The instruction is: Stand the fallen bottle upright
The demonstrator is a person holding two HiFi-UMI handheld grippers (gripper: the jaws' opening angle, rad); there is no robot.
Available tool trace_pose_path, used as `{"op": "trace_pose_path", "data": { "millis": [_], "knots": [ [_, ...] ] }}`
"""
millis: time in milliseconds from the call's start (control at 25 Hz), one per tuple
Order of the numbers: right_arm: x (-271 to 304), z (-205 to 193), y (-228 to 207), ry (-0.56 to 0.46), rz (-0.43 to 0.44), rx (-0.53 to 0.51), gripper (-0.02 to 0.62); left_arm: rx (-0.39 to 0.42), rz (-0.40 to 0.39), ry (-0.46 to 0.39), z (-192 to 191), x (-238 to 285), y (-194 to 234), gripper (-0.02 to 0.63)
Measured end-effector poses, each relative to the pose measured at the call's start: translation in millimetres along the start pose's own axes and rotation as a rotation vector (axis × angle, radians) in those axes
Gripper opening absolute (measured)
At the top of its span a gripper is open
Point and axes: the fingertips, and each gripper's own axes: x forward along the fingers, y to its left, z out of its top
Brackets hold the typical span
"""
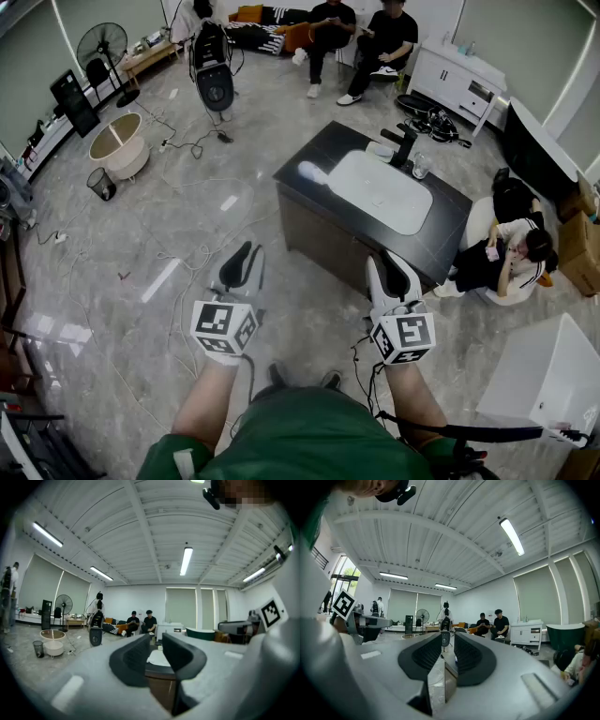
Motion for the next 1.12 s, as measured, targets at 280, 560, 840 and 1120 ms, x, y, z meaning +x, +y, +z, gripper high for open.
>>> {"op": "trace_pose_path", "data": {
  "millis": [280,560,840,1120],
  "knots": [
    [13,2,22,0.009,-0.012,-0.01,0.081,0.009,-0.019,-0.007,7,-3,23,0.089],
    [31,3,38,0.003,-0.078,0.035,0.081,0.008,-0.041,-0.032,15,-12,61,0.098],
    [52,8,73,-0.02,-0.14,0.036,0.082,0.019,-0.067,-0.039,14,-30,115,0.11],
    [68,3,98,0.005,-0.154,0.05,0.081,-0.012,-0.077,-0.028,8,-38,154,0.121]
  ]
}}
